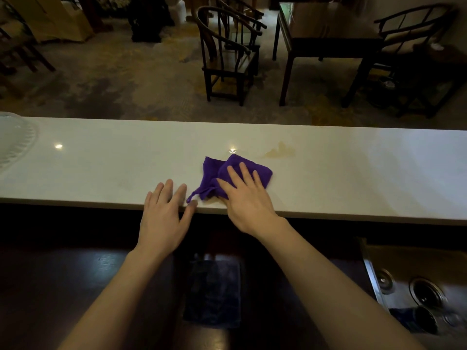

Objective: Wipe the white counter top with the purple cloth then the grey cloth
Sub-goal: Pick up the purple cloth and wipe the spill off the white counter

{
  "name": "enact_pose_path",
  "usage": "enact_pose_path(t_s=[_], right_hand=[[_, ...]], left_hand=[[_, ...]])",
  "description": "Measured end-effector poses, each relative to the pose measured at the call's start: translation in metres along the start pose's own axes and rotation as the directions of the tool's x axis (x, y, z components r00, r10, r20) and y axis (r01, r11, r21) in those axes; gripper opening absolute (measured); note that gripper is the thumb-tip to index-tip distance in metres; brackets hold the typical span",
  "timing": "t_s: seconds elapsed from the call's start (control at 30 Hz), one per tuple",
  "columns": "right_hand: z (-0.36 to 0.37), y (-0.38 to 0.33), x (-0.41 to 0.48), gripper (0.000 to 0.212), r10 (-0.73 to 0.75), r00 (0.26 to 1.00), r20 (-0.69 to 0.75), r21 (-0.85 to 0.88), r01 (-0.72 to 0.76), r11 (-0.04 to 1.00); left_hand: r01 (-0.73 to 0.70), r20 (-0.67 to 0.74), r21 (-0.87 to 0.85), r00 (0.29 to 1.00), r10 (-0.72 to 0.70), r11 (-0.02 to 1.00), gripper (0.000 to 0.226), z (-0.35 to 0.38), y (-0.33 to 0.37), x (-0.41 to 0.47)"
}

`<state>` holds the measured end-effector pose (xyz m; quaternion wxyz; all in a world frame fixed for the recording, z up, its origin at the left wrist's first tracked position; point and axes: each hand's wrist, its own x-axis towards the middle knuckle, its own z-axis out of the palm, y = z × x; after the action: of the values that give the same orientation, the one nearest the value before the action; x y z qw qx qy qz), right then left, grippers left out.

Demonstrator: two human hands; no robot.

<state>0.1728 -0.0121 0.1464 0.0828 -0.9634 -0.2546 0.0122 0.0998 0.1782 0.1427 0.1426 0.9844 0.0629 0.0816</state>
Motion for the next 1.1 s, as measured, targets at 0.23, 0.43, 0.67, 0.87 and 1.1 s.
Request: enact_pose_path(t_s=[0.23, 0.43, 0.67, 0.87, 1.1], right_hand=[[-0.014, 0.069, -0.019, 0.066, 0.158, 0.987, -0.001, -0.021, -0.158, 0.987], [-0.032, 0.124, -0.041, 0.056, 0.373, 0.928, -0.011, 0.023, -0.373, 0.928], [-0.052, 0.151, -0.038, 0.05, 0.548, 0.837, 0.014, 0.105, -0.546, 0.831], [-0.052, 0.141, 0.002, 0.05, 0.643, 0.765, 0.039, 0.159, -0.64, 0.751], [-0.04, 0.105, 0.044, 0.048, 0.603, 0.798, 0.025, 0.162, -0.598, 0.785]], left_hand=[[-0.002, 0.006, 0.003, 1.0, 0.002, 1.0, 0.054, 0.005, -0.004, 0.001], [-0.004, 0.001, -0.002, 1.0, 0.004, 1.0, 0.055, 0.007, -0.006, 0.001], [-0.01, 0.007, -0.002, 1.0, 0.01, 1.0, 0.058, 0.008, -0.007, 0.001], [-0.019, 0.02, 0.02, 1.0, 0.019, 1.0, 0.067, 0.007, -0.008, 0.0], [-0.014, 0.015, 0.016, 1.0, 0.014, 1.0, 0.069, 0.007, -0.008, 0.001]])
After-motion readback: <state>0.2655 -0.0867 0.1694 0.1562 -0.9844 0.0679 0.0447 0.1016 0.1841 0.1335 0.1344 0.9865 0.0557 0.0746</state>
